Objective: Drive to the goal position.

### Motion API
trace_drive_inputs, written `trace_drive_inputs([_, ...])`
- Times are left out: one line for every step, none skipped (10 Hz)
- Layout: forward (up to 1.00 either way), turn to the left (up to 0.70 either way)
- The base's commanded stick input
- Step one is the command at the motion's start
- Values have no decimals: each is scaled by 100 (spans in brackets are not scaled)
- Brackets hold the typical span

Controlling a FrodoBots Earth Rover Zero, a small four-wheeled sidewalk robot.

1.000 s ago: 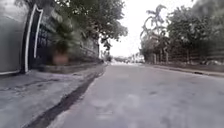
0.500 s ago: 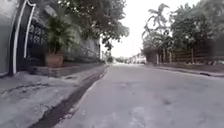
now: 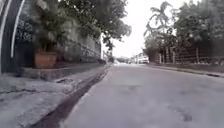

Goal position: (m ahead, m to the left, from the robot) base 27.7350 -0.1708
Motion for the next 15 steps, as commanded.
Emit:
trace_drive_inputs([100,0])
trace_drive_inputs([100,0])
trace_drive_inputs([100,0])
trace_drive_inputs([100,0])
trace_drive_inputs([100,0])
trace_drive_inputs([100,0])
trace_drive_inputs([100,-6])
trace_drive_inputs([100,-35])
trace_drive_inputs([100,-40])
trace_drive_inputs([100,-36])
trace_drive_inputs([100,-20])
trace_drive_inputs([100,-3])
trace_drive_inputs([100,0])
trace_drive_inputs([100,0])
trace_drive_inputs([100,0])
